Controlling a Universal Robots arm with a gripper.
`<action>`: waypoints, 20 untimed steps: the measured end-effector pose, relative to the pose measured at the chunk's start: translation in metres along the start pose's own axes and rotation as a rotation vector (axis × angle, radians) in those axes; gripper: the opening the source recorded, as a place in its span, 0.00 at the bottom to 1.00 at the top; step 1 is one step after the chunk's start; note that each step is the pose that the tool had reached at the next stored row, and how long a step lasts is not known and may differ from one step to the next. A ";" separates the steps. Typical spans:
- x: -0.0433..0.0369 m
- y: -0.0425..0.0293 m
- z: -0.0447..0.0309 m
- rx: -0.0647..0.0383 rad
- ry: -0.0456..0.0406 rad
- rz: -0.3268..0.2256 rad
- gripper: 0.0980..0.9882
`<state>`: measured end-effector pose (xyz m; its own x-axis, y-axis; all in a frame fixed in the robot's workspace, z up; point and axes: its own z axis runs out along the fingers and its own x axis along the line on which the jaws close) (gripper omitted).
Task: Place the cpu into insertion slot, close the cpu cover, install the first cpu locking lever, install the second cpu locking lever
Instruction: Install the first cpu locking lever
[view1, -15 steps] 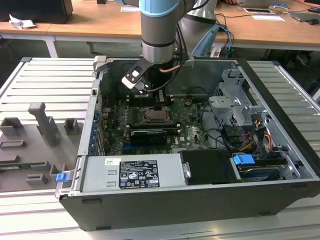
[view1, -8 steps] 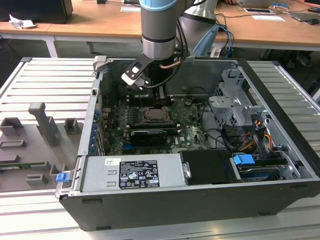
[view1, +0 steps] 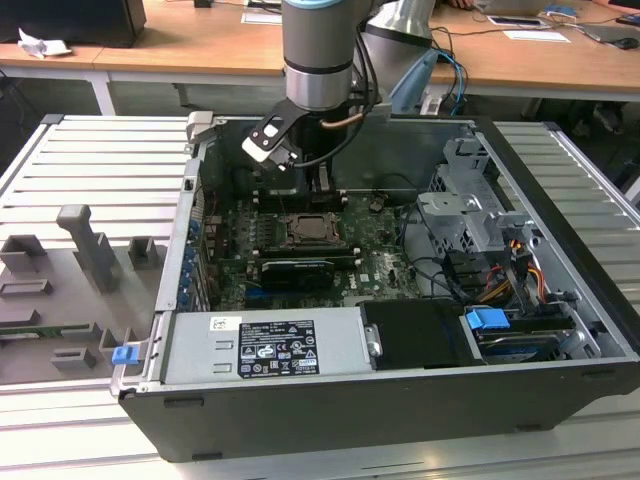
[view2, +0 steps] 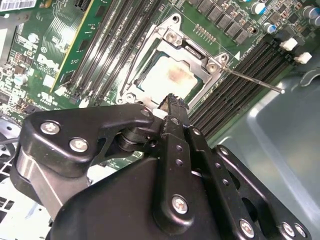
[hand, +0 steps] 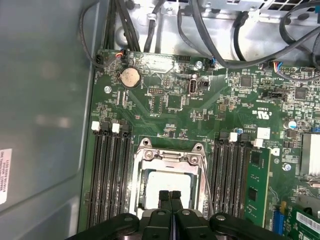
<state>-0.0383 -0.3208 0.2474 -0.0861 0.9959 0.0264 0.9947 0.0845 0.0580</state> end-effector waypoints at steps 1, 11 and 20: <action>0.0000 0.0001 -0.0008 0.000 -0.0003 0.000 0.01; 0.0008 0.0018 -0.0305 0.000 -0.0007 0.000 0.01; 0.0010 0.0022 -0.0383 0.003 0.0064 -0.126 0.01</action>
<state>-0.0383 -0.3208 0.2858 -0.2108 0.9772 0.0255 0.9762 0.2091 0.0579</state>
